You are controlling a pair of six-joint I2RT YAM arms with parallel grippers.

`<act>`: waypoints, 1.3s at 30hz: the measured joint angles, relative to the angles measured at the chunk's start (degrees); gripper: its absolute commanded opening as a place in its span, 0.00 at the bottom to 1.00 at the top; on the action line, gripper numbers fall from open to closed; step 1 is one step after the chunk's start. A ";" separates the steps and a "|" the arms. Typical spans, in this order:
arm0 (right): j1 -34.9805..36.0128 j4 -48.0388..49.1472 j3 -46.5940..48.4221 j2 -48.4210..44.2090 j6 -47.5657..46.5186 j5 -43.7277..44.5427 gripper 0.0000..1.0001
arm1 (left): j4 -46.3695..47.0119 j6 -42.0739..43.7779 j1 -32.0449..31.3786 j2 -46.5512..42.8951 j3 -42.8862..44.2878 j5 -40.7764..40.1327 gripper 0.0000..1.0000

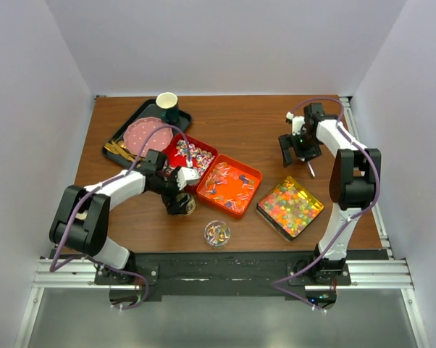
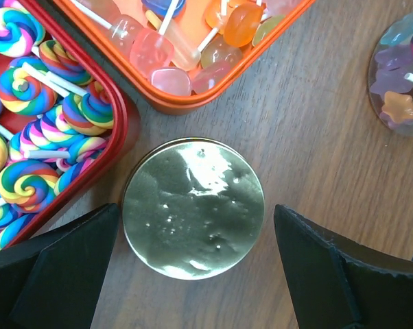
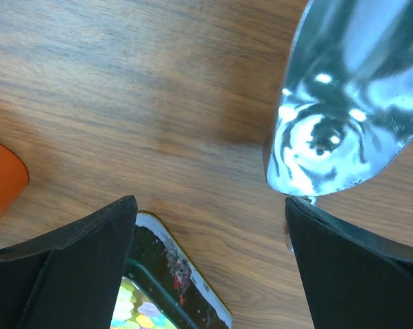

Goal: Pack the candies
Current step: Pick up the box lid from the center of the board.

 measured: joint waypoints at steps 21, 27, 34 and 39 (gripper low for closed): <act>0.07 -0.52 0.13 0.00 0.02 -0.39 0.98 | 8.70 -5.66 -7.54 -1.73 -3.80 -12.07 0.82; 0.22 -2.62 2.56 -0.24 -0.22 -1.03 0.98 | 1.14 -2.25 -7.45 -4.13 -3.39 -8.94 0.78; 0.46 -2.38 4.46 -2.82 -0.44 5.68 0.99 | -4.72 1.60 -7.45 -8.52 -0.87 -7.37 0.76; 0.70 -1.42 3.96 -4.68 -0.83 12.39 0.99 | -5.49 0.72 -7.78 -12.17 0.39 -4.72 0.76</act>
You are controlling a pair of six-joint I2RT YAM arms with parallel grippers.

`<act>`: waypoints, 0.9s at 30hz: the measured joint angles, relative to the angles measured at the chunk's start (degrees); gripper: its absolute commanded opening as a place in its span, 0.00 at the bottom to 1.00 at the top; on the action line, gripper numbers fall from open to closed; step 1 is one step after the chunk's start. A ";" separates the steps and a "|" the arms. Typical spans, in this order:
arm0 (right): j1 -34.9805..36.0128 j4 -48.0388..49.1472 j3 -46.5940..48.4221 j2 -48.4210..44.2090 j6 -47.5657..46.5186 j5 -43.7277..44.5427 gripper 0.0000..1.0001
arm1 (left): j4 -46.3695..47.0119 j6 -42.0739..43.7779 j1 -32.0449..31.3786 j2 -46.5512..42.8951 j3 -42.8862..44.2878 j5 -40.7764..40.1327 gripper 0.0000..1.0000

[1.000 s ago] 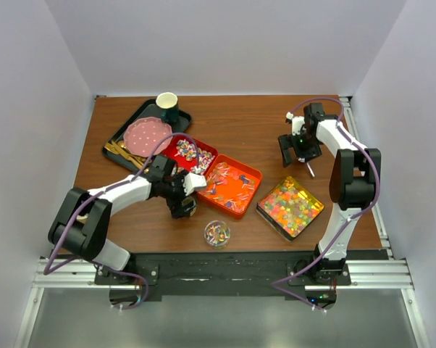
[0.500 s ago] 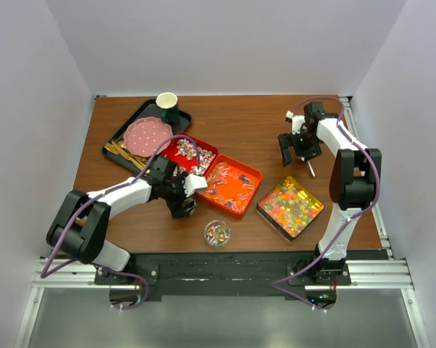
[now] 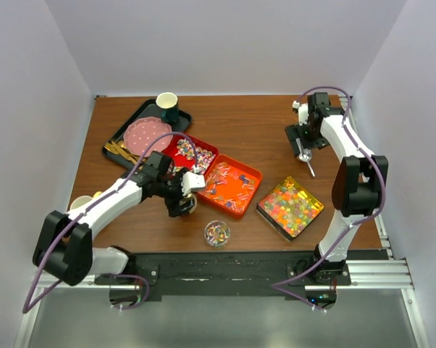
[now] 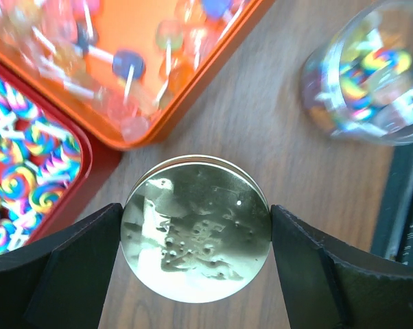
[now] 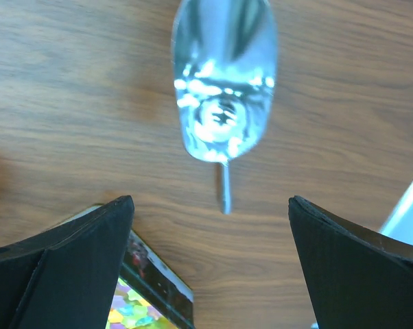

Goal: Pack the candies
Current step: Pick up the box lid from the center of the board, then close the box lid on the packing bottle.

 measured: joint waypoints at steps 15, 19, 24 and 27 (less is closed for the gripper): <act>0.02 -0.24 -5.07 -10.34 1.03 0.02 0.99 | -0.92 -7.58 -20.98 -6.16 4.59 3.85 0.79; 0.02 -0.33 -6.32 -12.33 1.22 -1.46 0.99 | 0.07 -9.90 -23.80 -5.29 4.59 2.56 0.79; 0.07 -0.42 -8.72 -16.09 1.86 -3.21 0.99 | 1.75 -12.48 -26.49 -3.30 3.65 0.11 0.79; 0.07 -0.44 -9.94 -17.92 2.03 -4.07 0.99 | 4.17 -14.36 -27.12 -2.49 2.21 -1.40 0.80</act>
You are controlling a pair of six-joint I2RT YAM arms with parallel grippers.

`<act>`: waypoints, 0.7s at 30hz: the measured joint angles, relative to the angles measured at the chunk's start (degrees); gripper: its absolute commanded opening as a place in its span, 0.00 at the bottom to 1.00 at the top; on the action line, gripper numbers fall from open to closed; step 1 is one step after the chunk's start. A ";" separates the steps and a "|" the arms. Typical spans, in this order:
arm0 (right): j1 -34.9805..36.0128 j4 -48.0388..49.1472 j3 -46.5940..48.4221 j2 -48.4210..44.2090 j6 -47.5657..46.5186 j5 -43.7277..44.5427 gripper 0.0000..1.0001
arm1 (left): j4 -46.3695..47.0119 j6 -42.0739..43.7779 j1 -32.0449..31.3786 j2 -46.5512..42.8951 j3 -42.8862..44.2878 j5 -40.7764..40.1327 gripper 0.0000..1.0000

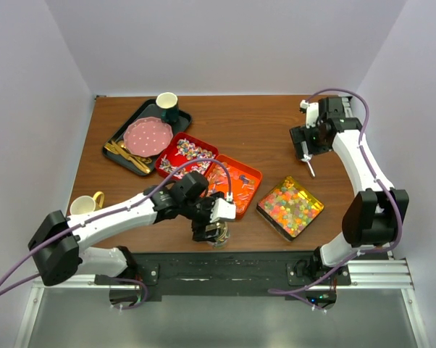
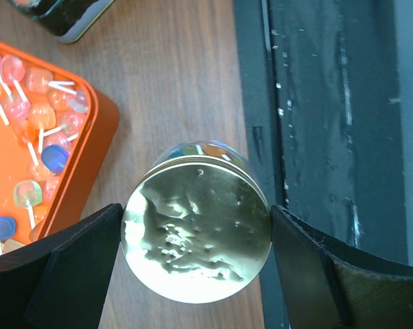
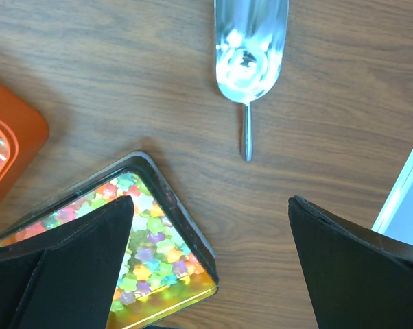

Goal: Pack the candies
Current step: Close the box lid on the packing bottle.

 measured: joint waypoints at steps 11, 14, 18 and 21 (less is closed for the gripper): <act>0.00 -0.11 -3.10 -2.23 0.13 -1.88 0.99 | 5.75 -3.13 -1.20 3.43 -1.03 -2.67 0.80; 0.00 -0.11 -3.13 -2.23 0.13 -2.27 0.99 | 6.03 -3.58 -1.90 3.43 -1.38 -2.49 0.81; 0.00 -0.13 -3.13 -2.23 0.17 -3.32 0.99 | 5.86 -4.31 -2.51 3.48 -2.25 -2.45 0.81; 0.00 -0.13 -3.13 -2.23 0.31 -3.85 0.99 | 5.92 -4.37 -2.64 3.61 -2.71 -2.56 0.81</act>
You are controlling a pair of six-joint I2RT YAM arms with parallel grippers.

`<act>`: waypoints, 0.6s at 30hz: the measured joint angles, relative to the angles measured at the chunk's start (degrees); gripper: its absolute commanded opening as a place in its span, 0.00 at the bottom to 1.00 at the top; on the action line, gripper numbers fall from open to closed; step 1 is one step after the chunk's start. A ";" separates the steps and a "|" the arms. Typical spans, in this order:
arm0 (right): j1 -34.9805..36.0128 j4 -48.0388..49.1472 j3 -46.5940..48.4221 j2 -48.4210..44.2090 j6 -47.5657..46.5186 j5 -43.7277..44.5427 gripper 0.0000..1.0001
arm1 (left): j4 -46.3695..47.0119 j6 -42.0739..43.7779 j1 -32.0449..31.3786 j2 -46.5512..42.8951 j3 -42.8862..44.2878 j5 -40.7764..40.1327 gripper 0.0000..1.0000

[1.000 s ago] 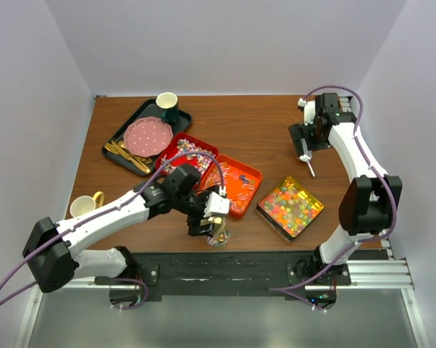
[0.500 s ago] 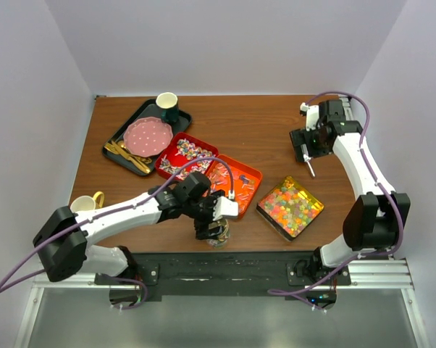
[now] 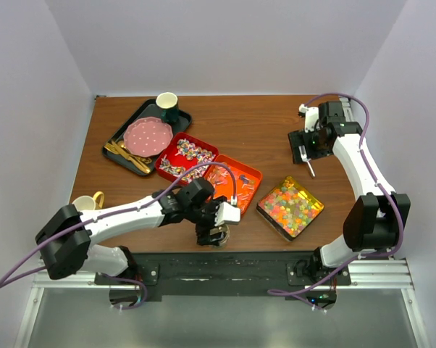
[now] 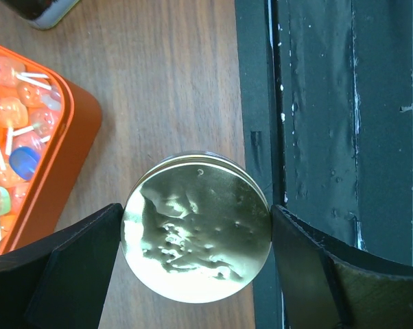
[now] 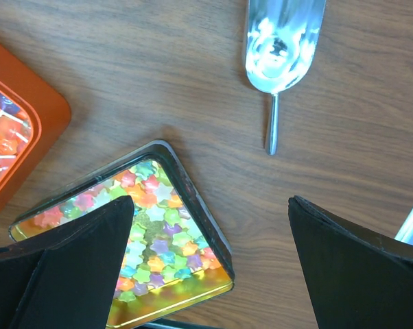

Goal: Pack the candies
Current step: Close the box lid on the packing bottle.

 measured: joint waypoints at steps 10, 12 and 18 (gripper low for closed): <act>0.00 0.02 0.00 0.02 0.74 -1.81 0.99 | 0.94 0.00 -0.90 0.98 -0.09 -0.50 0.97; 0.00 0.00 0.00 0.02 0.72 -2.36 0.99 | 0.94 -0.04 -1.05 1.01 -0.04 -0.85 1.00; 0.00 -0.76 0.02 0.00 0.37 -2.75 0.99 | 1.55 -1.53 -1.05 -2.97 -1.81 -3.41 1.00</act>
